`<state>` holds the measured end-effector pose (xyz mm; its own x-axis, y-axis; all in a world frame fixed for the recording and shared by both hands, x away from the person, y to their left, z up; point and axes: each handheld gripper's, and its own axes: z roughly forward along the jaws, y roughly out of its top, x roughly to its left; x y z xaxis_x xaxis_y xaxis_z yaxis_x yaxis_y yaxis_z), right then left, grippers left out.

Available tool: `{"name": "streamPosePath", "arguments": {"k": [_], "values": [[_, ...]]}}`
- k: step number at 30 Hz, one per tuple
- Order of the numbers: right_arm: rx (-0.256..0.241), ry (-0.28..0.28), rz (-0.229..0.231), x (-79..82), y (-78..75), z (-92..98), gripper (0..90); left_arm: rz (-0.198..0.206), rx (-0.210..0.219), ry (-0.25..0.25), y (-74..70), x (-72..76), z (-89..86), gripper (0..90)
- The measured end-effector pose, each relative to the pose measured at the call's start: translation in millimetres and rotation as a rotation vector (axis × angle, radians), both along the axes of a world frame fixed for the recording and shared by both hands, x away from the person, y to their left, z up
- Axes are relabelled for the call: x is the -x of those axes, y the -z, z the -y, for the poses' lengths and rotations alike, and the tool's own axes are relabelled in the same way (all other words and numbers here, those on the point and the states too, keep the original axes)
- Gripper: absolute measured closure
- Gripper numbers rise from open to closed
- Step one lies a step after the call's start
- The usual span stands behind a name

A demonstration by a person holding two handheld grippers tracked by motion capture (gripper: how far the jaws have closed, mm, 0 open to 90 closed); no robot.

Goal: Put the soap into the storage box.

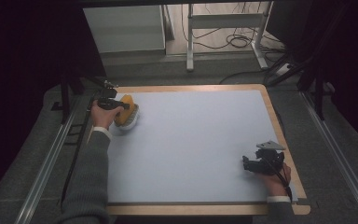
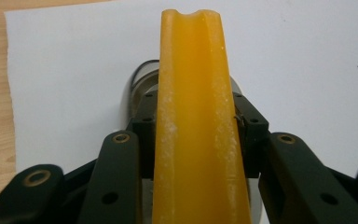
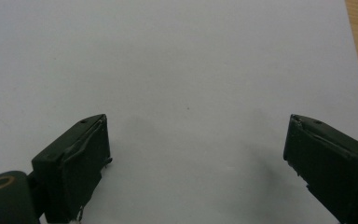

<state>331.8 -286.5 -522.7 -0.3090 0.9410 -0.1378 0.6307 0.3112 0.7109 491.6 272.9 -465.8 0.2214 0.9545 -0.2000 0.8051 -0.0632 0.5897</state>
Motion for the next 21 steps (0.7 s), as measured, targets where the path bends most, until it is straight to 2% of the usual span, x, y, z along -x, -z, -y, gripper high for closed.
{"name": "streamPosePath", "arguments": {"k": [4,12,16,17,21], "values": [[0.001,0.002,-0.003,0.0,0.2,-0.3,7.1,0.016,0.007,-0.005,-4.0,1.7,-2.2,60.5],[0.004,-0.002,0.001,0.3,-0.1,-1.2,7.1,0.013,-0.001,-0.007,-3.5,2.0,-3.7,59.1],[0.001,-0.001,-0.001,0.4,-0.3,-1.0,7.1,0.018,-0.022,-0.018,-3.6,1.7,-4.8,49.2],[0.001,-0.001,-0.002,0.4,-0.3,-1.0,7.1,0.017,-0.025,-0.018,-3.6,1.7,-5.6,49.2],[0.001,0.000,-0.002,0.2,0.0,-0.8,7.1,0.005,-0.043,-0.026,-4.7,2.1,-9.9,36.2]]}}
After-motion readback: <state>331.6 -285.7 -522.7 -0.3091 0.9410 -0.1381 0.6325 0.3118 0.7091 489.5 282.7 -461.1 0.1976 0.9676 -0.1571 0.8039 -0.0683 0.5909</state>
